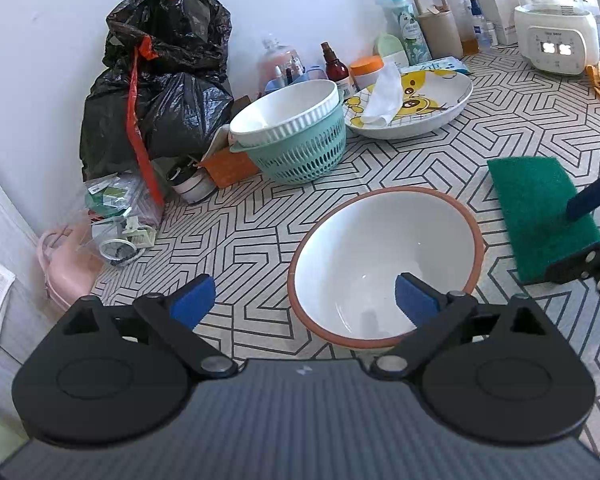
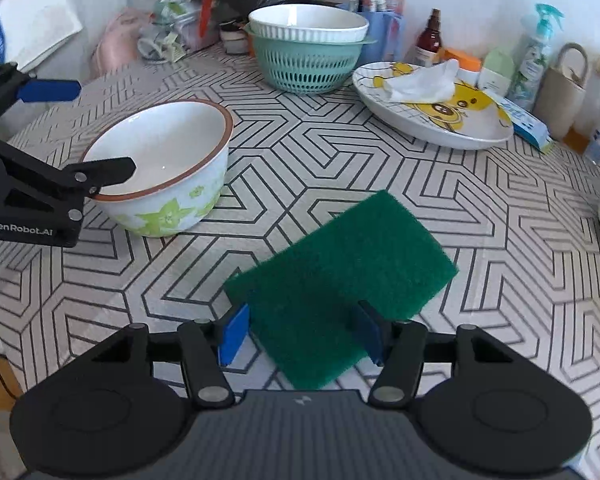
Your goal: Clean bowl
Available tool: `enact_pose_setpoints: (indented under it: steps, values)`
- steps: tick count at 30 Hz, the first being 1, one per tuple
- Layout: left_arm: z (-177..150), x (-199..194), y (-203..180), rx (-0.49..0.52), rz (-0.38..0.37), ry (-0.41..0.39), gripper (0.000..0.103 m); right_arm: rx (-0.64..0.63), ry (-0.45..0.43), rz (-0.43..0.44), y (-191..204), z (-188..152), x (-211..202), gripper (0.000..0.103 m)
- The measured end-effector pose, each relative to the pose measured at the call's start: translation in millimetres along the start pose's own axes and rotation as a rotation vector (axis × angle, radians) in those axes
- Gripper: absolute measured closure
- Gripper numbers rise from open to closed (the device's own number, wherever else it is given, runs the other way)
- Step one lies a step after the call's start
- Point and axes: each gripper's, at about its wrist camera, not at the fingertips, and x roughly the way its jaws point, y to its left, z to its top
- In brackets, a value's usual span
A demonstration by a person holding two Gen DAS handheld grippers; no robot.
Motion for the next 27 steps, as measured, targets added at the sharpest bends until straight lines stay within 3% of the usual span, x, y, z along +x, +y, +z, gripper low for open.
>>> enact_pose_setpoints:
  steps: [1, 6, 8, 10, 16, 18, 27]
  values:
    - [0.2, 0.1, 0.6, -0.006, 0.0, 0.005, 0.0, -0.017, 0.003, -0.02, 1.8, 0.6, 1.3, 0.027]
    - [3.8, -2.0, 11.3, -0.066, -0.015, 0.041, 0.0, 0.079, -0.069, 0.011, 3.9, -0.6, -20.5, 0.023]
    - [3.6, -3.9, 16.6, -0.087, -0.024, 0.052, 0.0, 0.147, -0.117, 0.027, 5.4, -3.0, -35.7, 0.006]
    - [4.3, -6.8, 20.9, -0.102, -0.031, 0.064, 0.0, 0.197, -0.159, 0.012, 10.1, -5.3, -51.5, 0.0]
    - [1.2, -20.0, 27.6, -0.181, -0.046, 0.095, 0.0, 0.401, -0.234, -0.022, 9.2, -3.8, -91.4, 0.0]
    - [-2.2, -28.1, 29.7, -0.217, -0.057, 0.088, 0.0, 0.457, -0.211, -0.012, 5.8, -2.1, -96.4, 0.0]
    - [-7.7, -50.5, 27.8, -0.276, -0.103, 0.084, 0.0, 0.506, -0.143, -0.135, 17.9, -1.2, -85.7, 0.0]
